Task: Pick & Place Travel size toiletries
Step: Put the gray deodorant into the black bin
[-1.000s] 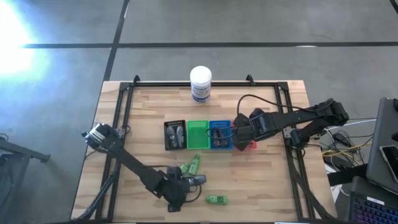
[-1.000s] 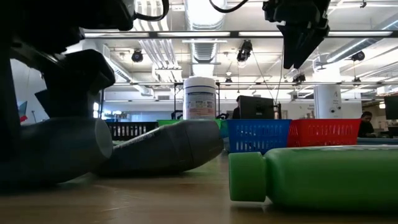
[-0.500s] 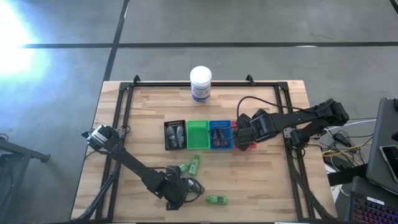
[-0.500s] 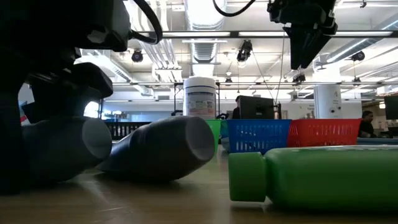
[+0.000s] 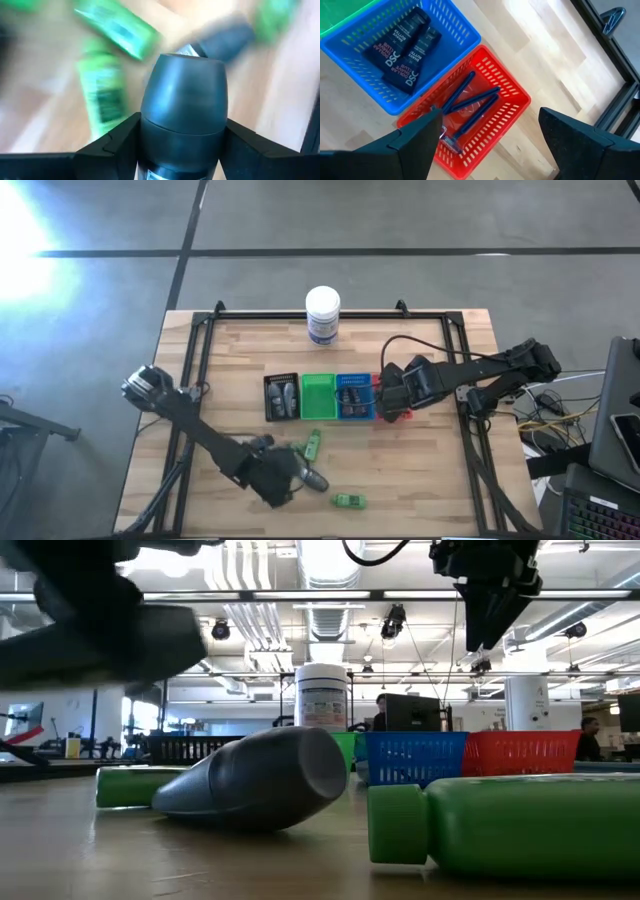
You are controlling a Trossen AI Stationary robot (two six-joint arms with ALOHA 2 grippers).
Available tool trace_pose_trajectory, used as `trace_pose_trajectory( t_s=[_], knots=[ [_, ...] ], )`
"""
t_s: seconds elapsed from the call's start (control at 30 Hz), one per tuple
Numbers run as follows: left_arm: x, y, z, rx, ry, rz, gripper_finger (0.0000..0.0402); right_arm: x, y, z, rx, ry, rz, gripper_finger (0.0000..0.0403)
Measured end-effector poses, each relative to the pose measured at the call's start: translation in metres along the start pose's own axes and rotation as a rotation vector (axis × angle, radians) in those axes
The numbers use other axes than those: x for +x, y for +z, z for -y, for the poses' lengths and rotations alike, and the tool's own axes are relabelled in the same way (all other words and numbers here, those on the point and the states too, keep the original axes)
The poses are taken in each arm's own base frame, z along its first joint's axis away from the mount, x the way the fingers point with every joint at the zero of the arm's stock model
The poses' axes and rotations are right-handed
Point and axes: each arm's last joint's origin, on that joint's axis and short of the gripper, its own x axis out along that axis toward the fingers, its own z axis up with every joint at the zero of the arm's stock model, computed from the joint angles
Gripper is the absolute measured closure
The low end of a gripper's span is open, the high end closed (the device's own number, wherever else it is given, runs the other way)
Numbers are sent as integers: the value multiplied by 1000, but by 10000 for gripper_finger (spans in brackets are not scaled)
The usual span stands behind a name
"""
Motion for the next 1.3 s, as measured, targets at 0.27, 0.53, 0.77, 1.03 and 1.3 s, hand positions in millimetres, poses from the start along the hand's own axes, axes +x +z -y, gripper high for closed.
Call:
trace_pose_trajectory(
  t_s=[0.27, 0.53, 0.77, 1.03, 1.3],
  knots=[
    [-41, 55, -80, -595, 219, 228, 185, 0, 1, 0, 53, -9, 22, 87],
    [-58, 80, -128, 724, 207, 30, 185, 0, 1, 0, 23, -8, 24, 76],
    [-32, 86, -166, 1214, 187, -212, 185, 0, 1, 0, 37, -8, 24, 69],
    [-17, 85, -185, 1420, 221, -242, 182, 0, 1, 0, 80, -10, 22, 85],
    [-3, 74, -186, 1462, 164, -226, 174, 0, 1, 0, 56, -11, 21, 86]
  ],
)
